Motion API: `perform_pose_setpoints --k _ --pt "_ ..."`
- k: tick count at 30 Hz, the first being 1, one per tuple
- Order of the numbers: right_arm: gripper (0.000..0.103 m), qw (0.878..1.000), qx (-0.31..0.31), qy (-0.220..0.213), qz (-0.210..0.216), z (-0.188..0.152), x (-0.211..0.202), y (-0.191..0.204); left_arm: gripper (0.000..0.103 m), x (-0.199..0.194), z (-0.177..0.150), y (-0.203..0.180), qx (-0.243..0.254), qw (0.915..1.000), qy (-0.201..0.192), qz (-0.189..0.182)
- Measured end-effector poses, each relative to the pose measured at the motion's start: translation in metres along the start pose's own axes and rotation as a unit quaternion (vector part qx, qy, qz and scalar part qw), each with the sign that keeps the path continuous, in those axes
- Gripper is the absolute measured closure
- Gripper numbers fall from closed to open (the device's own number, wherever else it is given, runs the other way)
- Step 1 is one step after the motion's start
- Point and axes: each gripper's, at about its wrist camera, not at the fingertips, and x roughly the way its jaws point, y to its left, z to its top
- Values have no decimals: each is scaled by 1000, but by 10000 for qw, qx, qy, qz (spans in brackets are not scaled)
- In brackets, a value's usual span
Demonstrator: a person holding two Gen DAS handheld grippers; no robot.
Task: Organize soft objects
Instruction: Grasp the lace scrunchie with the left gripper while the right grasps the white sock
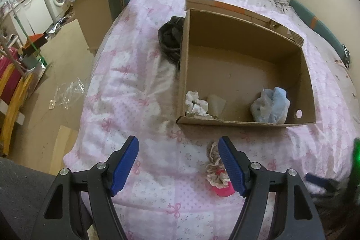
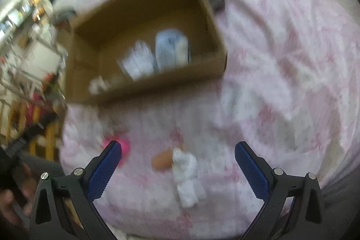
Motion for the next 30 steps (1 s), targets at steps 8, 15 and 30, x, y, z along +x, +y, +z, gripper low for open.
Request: perform_pose_setpoints --k 8,15,30 --pt "27 9850 -1124 1110 -689 -26 55 39 32 5 0 7 -146 9998 148 -21" --pt "84 9896 -839 934 -703 -25 44 31 32 25 -1 14 -403 9967 677 -188" --pt "85 9966 -645 234 463 -21 -4 31 33 109 -13 -40 -94 9731 2112 -916"
